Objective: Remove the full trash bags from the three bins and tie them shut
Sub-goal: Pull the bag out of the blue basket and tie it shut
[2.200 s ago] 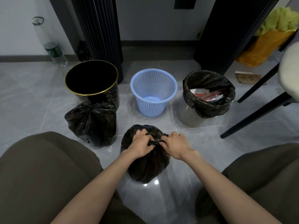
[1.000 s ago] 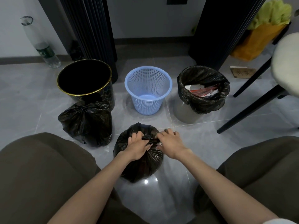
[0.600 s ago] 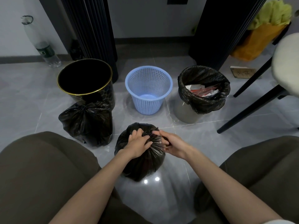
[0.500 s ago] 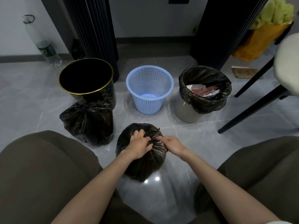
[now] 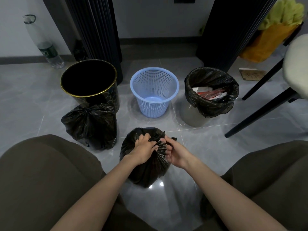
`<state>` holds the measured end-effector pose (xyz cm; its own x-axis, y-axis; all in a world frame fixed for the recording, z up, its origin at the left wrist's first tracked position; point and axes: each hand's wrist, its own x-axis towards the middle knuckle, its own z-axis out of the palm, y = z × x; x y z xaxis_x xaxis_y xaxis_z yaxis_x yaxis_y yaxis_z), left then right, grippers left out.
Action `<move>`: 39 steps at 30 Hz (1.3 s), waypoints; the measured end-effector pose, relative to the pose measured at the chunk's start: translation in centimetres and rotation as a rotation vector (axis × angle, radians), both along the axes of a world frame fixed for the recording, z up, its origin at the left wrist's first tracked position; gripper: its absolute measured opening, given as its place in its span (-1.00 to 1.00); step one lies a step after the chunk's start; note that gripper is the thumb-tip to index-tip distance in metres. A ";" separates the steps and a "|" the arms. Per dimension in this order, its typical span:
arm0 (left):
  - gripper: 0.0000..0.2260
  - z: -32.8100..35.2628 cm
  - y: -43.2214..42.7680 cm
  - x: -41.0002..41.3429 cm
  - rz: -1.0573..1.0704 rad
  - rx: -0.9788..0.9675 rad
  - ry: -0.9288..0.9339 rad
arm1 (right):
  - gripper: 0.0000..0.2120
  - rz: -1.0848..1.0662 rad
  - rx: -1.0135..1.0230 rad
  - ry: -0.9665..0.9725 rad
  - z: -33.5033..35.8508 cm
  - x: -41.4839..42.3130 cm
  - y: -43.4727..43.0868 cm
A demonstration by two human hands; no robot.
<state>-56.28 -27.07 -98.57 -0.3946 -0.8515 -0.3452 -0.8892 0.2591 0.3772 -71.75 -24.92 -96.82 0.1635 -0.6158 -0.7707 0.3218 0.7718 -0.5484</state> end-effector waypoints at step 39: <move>-0.28 1.3 -0.2 0.1 0.392 0.172 0.643 | -0.82 -0.149 -0.303 0.247 -0.7 0.0 -1.7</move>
<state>-56.21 -27.30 -97.25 -0.2430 -0.9255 -0.2906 -0.4964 -0.1388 0.8569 -71.70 -26.58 -97.48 -0.1111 -0.8238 -0.5559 0.2480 0.5187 -0.8182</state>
